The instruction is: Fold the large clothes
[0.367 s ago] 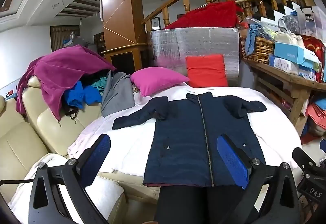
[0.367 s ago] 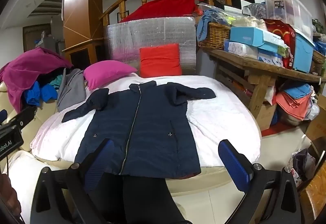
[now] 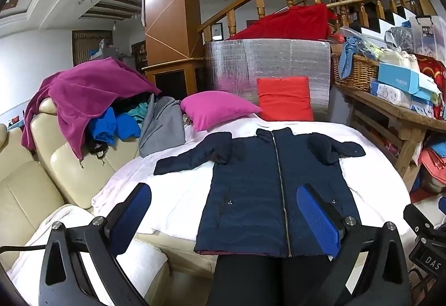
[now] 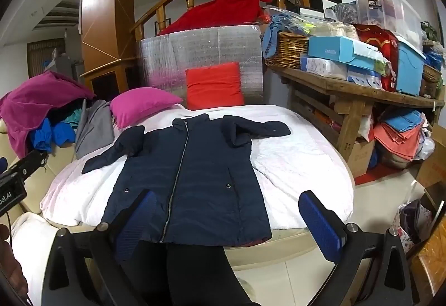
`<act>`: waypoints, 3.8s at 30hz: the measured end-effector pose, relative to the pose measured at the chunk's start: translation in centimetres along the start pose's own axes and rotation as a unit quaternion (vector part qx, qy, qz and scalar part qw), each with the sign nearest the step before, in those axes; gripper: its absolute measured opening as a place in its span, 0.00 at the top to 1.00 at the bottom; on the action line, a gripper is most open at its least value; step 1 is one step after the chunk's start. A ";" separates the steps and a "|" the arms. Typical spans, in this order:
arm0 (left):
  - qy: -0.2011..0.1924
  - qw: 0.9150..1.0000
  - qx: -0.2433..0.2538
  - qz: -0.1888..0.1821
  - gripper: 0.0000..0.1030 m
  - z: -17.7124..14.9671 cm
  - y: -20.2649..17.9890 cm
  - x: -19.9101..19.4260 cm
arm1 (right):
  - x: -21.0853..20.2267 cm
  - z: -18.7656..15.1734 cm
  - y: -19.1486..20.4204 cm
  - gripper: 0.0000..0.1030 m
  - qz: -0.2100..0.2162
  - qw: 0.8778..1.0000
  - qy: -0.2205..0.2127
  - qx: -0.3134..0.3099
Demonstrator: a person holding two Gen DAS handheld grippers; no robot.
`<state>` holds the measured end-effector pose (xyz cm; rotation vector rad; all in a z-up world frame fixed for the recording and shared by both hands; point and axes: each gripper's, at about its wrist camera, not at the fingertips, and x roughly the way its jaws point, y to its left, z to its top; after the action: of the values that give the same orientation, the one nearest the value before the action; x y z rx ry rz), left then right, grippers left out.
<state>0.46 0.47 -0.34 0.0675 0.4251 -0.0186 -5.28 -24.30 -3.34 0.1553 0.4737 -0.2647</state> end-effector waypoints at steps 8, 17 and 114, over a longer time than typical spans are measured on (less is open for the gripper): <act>-0.013 1.000 0.006 0.008 0.00 0.2 -0.1 -0.5 | 0.8 -0.6 0.5 0.00 -0.004 1.000 0.003 -0.001; -0.012 1.000 0.003 0.010 0.00 0.5 0.1 -0.1 | 0.9 -0.6 0.3 0.00 -0.002 1.000 0.005 0.002; 0.088 0.992 -0.058 0.072 0.00 7.7 -7.1 38.3 | 47.6 9.9 -18.9 0.00 0.198 0.893 0.152 0.375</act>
<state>38.23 -7.32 -9.59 -0.0144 0.5957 0.1560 34.31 -54.66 -18.58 1.0536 0.6180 -0.0054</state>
